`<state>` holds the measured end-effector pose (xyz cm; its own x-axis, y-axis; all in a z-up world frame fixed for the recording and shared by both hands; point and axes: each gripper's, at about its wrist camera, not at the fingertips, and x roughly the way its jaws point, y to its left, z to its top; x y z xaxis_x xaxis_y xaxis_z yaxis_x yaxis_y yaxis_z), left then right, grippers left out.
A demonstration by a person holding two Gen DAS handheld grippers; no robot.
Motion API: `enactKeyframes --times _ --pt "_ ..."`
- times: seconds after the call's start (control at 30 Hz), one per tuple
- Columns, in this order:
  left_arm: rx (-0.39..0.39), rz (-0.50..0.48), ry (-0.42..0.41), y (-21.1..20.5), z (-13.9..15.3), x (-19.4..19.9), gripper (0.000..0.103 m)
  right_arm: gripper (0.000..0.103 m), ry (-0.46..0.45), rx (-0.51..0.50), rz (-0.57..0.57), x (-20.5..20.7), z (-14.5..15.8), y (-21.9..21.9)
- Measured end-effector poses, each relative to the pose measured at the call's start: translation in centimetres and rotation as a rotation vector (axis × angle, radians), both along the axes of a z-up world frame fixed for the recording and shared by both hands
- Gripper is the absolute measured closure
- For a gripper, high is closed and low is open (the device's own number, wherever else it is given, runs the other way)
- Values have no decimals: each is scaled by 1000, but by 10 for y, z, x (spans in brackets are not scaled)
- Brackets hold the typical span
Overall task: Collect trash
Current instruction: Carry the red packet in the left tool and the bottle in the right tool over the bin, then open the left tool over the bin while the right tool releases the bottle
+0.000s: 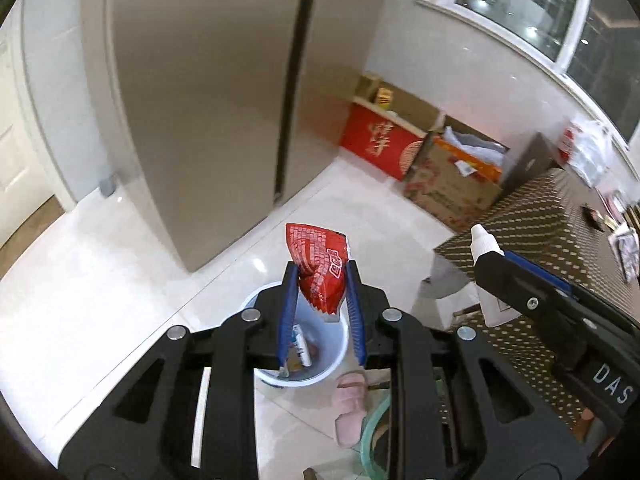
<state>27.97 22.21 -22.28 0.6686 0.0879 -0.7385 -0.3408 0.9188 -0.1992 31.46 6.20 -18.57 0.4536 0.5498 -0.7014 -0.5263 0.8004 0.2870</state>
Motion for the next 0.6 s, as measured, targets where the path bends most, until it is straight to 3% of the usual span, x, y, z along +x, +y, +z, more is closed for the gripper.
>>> enactKeyframes --times 0.13,0.17,0.2,0.6 --pt "-10 42 24 21 -14 3 80 74 22 -5 41 7 -17 25" --pt "-13 49 31 25 -17 4 80 64 26 -15 40 9 -22 31" --pt "-14 55 37 27 -20 6 80 60 22 -27 33 10 -26 34" --pt "-12 39 70 25 -36 24 79 56 -3 -68 4 12 -43 37"
